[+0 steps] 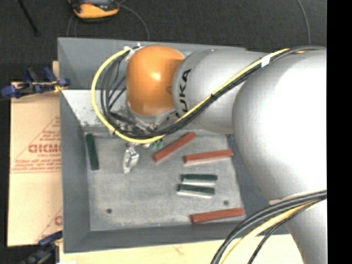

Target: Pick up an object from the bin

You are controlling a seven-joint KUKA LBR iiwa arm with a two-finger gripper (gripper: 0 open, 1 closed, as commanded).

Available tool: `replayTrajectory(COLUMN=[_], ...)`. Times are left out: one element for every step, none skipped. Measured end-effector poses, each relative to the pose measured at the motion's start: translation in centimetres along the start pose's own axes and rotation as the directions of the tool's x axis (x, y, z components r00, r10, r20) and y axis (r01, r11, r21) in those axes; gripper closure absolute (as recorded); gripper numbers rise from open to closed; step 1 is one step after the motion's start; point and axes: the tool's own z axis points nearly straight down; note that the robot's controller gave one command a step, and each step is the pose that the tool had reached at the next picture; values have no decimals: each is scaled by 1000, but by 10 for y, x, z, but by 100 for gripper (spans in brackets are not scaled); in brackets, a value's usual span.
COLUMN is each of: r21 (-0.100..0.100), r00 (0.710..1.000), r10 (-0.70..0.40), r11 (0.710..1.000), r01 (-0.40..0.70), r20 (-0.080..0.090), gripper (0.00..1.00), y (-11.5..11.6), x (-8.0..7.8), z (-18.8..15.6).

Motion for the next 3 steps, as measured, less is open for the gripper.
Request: replayTrajectory(r21=[3, 0, 0], r00=[967, 968, 968], r10=[-254, -252, -251], r11=[967, 968, 968], r01=[254, 252, 251], r20=[-6, -6, -7], gripper=[100, 0, 0], y=[-100, -99, -99], x=[23, 23, 23], z=[33, 35, 35])
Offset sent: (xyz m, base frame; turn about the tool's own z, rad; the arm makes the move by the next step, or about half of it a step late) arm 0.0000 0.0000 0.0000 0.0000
